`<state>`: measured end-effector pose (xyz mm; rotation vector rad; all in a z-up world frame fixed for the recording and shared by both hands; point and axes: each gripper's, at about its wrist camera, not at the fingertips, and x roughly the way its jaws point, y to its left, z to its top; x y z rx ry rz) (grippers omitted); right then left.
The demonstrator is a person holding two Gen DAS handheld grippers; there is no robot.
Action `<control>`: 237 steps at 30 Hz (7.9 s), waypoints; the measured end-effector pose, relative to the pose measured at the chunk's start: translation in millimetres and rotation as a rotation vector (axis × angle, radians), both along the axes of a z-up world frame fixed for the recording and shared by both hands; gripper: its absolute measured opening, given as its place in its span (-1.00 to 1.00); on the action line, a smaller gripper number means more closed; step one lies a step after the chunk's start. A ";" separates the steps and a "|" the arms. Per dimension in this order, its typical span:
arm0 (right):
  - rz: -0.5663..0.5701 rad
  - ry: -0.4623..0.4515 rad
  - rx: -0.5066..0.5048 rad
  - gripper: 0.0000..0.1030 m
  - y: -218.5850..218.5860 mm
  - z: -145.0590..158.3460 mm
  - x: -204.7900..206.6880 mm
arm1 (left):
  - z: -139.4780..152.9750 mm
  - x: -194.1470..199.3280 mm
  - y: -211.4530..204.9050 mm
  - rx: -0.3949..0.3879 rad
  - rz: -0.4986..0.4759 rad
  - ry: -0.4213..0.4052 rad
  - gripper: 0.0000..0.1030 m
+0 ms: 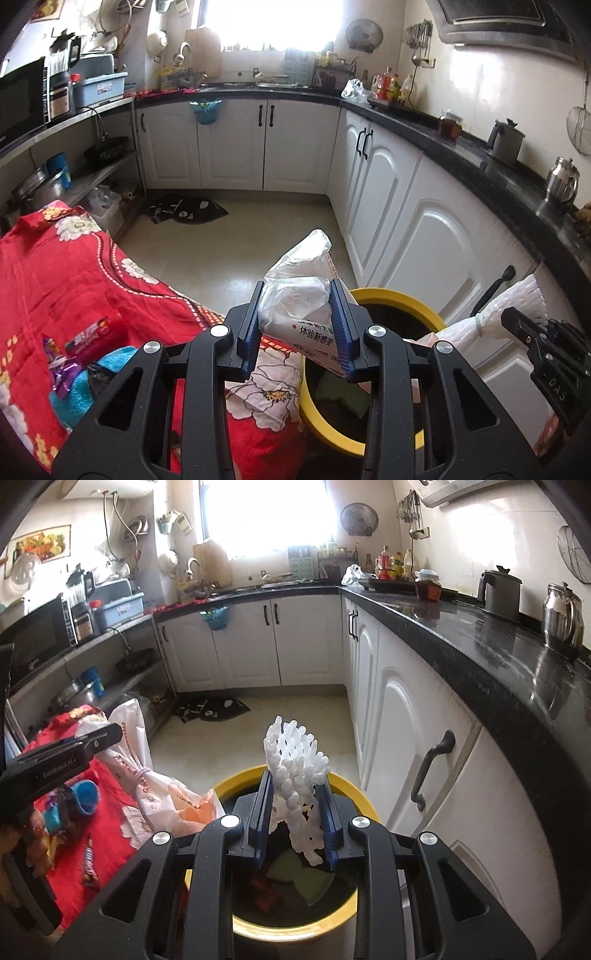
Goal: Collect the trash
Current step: 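Open both tools to drop the white items into the bin, then move both tools back toward the snack wrappers on the bedspread, then grasp the red wrapper with the left tool while the right tool grasps the black snack bag, then carry the red wrapper and black snack bag over the yellow bin with both tools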
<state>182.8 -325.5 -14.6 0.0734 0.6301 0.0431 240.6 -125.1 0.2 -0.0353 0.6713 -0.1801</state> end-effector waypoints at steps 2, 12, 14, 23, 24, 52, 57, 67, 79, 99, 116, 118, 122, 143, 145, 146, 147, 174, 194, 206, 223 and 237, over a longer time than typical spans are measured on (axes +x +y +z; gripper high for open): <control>0.002 0.009 -0.008 -0.53 -0.1 -6.8 2.5 | -5.2 3.6 -3.7 0.005 0.001 0.010 -0.47; -0.026 0.041 0.044 0.07 -10.7 -22.8 6.8 | -19.6 15.9 -12.3 -0.033 -0.034 0.068 -0.05; -0.031 0.041 0.048 0.12 -12.0 -23.5 5.6 | -19.2 14.8 -11.1 -0.041 -0.036 0.067 0.09; -0.031 0.024 0.063 0.35 -7.4 -18.1 -1.0 | -9.6 3.0 -0.5 -0.054 -0.016 0.050 0.73; -0.030 0.021 0.064 0.37 -7.0 -17.3 -2.2 | -8.2 1.2 1.1 -0.055 -0.013 0.047 0.78; 0.088 -0.086 0.079 0.67 47.3 32.6 -32.5 | 25.9 -52.3 71.1 -0.105 0.115 -0.038 0.79; 0.118 -0.093 0.084 0.68 60.3 37.1 -35.9 | 27.6 -60.2 86.9 -0.112 0.146 -0.044 0.79; 0.196 -0.103 0.101 0.69 89.2 47.8 -40.5 | 32.5 -77.8 124.0 -0.121 0.213 -0.062 0.79; 0.299 -0.093 0.116 0.69 132.6 51.8 -39.2 | 31.7 -102.3 188.6 -0.127 0.329 -0.064 0.79; 0.484 -0.032 0.090 0.69 212.4 38.6 -36.6 | 21.5 -137.4 267.5 -0.134 0.447 -0.026 0.79; 0.509 0.084 0.050 0.69 253.9 -5.7 -6.5 | -42.3 -156.0 279.7 -0.171 0.382 0.188 0.43; 0.506 0.108 0.054 0.69 259.9 -14.1 -1.4 | -51.7 -156.8 280.8 -0.212 0.364 0.232 0.23; 0.502 0.165 0.095 0.69 270.0 -28.9 9.5 | -65.4 -159.6 281.5 -0.253 0.338 0.288 -0.05; 0.430 0.326 0.239 -0.21 282.3 -63.4 38.1 | -90.9 -159.4 272.6 -0.281 0.260 0.393 -0.72; 0.434 0.322 0.240 -0.22 280.2 -62.8 37.2 | -90.7 -158.0 272.1 -0.275 0.257 0.393 -0.74; 0.437 0.321 0.244 -0.22 279.4 -62.4 36.8 | -90.5 -157.9 271.6 -0.268 0.255 0.391 -0.77; 0.438 0.317 0.250 -0.24 277.8 -61.7 36.1 | -90.2 -158.1 271.1 -0.264 0.255 0.390 -0.77; 0.484 0.182 0.254 -0.24 239.7 -13.3 9.9 | -37.9 -156.5 263.8 -0.226 0.261 0.242 -0.89; 0.443 0.114 0.254 -0.24 191.6 13.1 -4.7 | -3.9 -122.1 202.2 -0.198 0.131 0.157 -0.89; 0.348 0.054 0.253 -0.24 141.5 28.3 -9.1 | 12.6 -98.7 160.6 -0.193 0.048 0.116 -0.89; 0.204 -0.006 0.239 -0.24 77.7 39.2 -15.1 | 32.9 -69.4 103.1 -0.188 -0.050 0.066 -0.89; 0.097 -0.025 0.223 -0.24 29.0 37.7 -14.6 | 35.3 -44.7 52.3 -0.178 -0.134 0.067 -0.89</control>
